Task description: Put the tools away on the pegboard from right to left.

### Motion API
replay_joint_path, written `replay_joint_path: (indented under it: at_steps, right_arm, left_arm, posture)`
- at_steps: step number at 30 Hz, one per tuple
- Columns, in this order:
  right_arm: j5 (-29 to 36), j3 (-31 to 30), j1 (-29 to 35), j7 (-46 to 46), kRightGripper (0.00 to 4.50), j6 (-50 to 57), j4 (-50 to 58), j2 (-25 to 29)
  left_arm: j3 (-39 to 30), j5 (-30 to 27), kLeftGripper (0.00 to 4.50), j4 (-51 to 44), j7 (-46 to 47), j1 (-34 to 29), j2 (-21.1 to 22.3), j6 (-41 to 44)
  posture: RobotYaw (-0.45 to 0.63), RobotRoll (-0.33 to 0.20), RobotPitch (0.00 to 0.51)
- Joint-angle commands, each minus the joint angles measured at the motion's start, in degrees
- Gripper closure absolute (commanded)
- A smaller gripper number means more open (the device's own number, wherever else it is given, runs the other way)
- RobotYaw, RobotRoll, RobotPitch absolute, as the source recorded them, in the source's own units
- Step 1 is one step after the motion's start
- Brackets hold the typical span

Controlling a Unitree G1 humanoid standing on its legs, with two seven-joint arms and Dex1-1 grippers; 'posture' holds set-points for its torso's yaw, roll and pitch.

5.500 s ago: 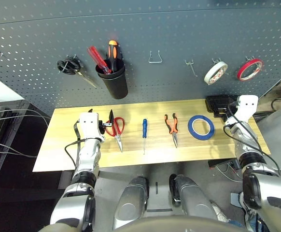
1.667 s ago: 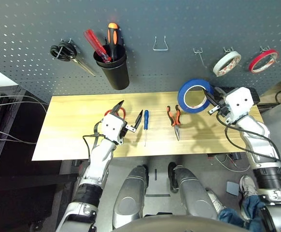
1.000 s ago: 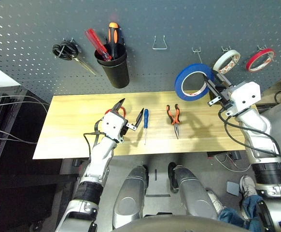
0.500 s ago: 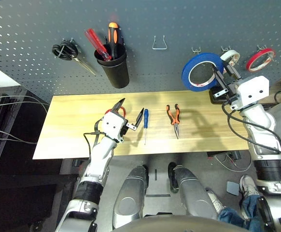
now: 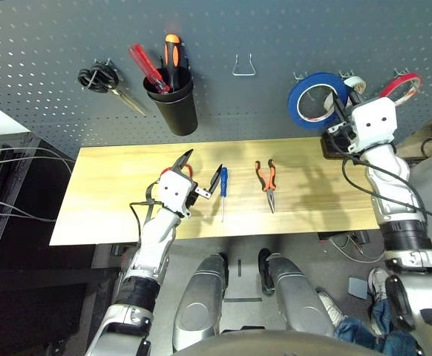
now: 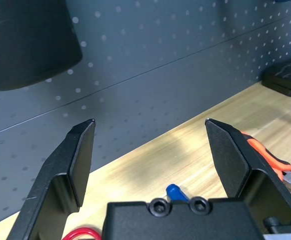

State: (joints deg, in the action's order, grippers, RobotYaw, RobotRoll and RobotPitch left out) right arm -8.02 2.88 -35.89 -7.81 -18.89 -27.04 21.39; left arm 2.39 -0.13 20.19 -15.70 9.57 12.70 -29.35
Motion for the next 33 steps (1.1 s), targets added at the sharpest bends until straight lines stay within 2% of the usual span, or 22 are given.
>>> replay_joint_path:
  at_steps: [1,7,12,18,23,26,29,33]
  right_arm:
    - [-0.6,-1.1,-1.2,0.2,3.77,-2.2,-4.8,-0.4]
    - [-0.4,-2.1,-4.1,-0.4,3.77,-4.8,-10.5,-0.8]
    - [1.3,-2.0,-0.8,-2.9,2.08,-4.9,-7.3,-0.8]
    - [5.2,-0.4,9.1,-7.1,0.12,-0.4,7.5,1.0]
    - [9.1,0.8,20.2,-10.0,0.05,7.0,23.8,2.4]
    - [10.6,0.4,25.6,-11.2,0.05,12.5,28.5,1.9]
    - [11.7,-0.5,28.0,-11.6,0.05,17.8,29.3,0.2]
    - [11.1,-2.2,26.6,-10.7,0.05,24.9,27.3,-2.9]
  left_arm:
    - [0.1,0.6,0.0,0.7,0.0,-1.0,0.0,0.1]
    - [-0.1,0.7,0.0,0.3,0.3,-1.6,0.0,0.2]
    - [-0.1,0.9,0.0,0.0,0.6,-1.8,-0.1,0.3]
    - [0.3,0.9,0.0,-0.4,-0.5,-1.8,0.5,0.2]
    - [1.6,0.3,0.0,-0.9,-3.6,-1.6,1.3,0.7]
    - [2.9,0.0,0.0,-1.8,-6.0,-1.4,1.6,2.1]
    - [4.2,0.3,0.0,-2.6,-7.7,-1.0,1.7,4.4]
    - [5.5,0.7,0.0,-3.9,-9.0,-0.5,1.7,7.5]
  posture:
    - [0.1,0.0,0.246]
    - [0.11,0.0,0.247]
    - [0.11,0.0,0.248]
    - [0.1,0.0,0.256]
    - [0.08,0.0,0.263]
    - [0.07,0.0,0.264]
    - [0.07,0.0,0.265]
    - [0.08,0.0,0.271]
